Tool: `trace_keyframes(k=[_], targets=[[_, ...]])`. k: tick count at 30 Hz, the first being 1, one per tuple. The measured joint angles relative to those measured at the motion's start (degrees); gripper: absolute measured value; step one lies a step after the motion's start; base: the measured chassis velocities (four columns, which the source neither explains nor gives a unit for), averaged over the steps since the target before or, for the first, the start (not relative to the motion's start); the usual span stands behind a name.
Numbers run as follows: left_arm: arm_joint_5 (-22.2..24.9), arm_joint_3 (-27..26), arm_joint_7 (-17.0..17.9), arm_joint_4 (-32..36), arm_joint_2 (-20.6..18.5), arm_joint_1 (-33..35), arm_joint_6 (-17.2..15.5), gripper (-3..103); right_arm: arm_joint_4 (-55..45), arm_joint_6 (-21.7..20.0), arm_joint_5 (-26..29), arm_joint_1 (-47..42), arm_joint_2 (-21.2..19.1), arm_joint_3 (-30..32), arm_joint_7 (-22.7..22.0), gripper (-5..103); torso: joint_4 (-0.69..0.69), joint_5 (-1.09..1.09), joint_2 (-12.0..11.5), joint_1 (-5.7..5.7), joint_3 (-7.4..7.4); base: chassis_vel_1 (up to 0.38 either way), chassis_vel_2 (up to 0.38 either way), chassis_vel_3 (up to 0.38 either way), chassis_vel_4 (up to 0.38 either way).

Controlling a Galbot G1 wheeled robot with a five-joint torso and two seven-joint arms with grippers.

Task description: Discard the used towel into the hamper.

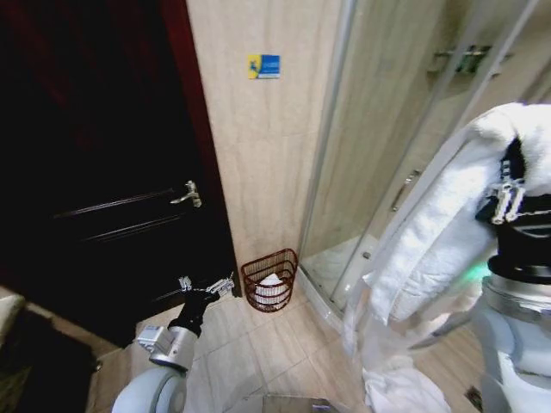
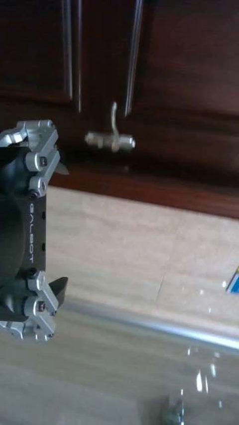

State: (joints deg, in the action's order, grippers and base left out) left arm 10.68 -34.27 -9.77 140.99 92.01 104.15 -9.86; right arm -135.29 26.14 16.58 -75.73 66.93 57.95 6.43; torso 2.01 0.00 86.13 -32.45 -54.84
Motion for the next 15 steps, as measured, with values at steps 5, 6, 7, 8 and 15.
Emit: trace_keyframes(k=[5, 6, 7, 8, 15], targets=[[0.0, 0.0, 0.0, 0.0, 0.0, 0.0, 0.0, 100, 0.43, -0.05, 0.24, 0.44, -0.33, -0.28, -0.04, 13, -0.01, 0.01, 0.0, 0.0, 0.0, 0.119, 0.124, 0.121, 0.121], [0.0, 0.0, 0.0, 0.0, 0.01, 0.0, 0.0, 100, 0.61, -0.05, 0.27, 0.56, -0.44, -0.35, -0.04, 13, 0.01, 0.01, 0.0, 0.0, 0.0, 0.13, 0.125, 0.12, 0.135], [0.0, 0.0, 0.0, 0.0, 0.0, 0.0, 0.0, 100, 0.8, -0.05, 0.32, 0.69, -0.55, -0.38, -0.04, 13, 0.0, 0.01, 0.0, 0.0, 0.0, 0.133, 0.125, 0.126, 0.141], [0.0, 0.0, 0.0, 0.0, 0.0, 0.0, 0.0, 100, 0.8, -0.05, 0.32, 0.69, -0.55, -0.38, -0.04, 13, 0.0, 0.01, 0.0, 0.0, 0.0, 0.133, 0.125, 0.126, 0.141], [0.0, 0.0, 0.0, 0.0, 0.0, 0.0, 0.0, 100, 1.85, -0.06, 0.69, 1.7, -1.18, -0.55, -0.04, 13, 0.0, 0.01, 0.0, 0.0, 0.0, 0.125, 0.129, 0.124, 0.12]])
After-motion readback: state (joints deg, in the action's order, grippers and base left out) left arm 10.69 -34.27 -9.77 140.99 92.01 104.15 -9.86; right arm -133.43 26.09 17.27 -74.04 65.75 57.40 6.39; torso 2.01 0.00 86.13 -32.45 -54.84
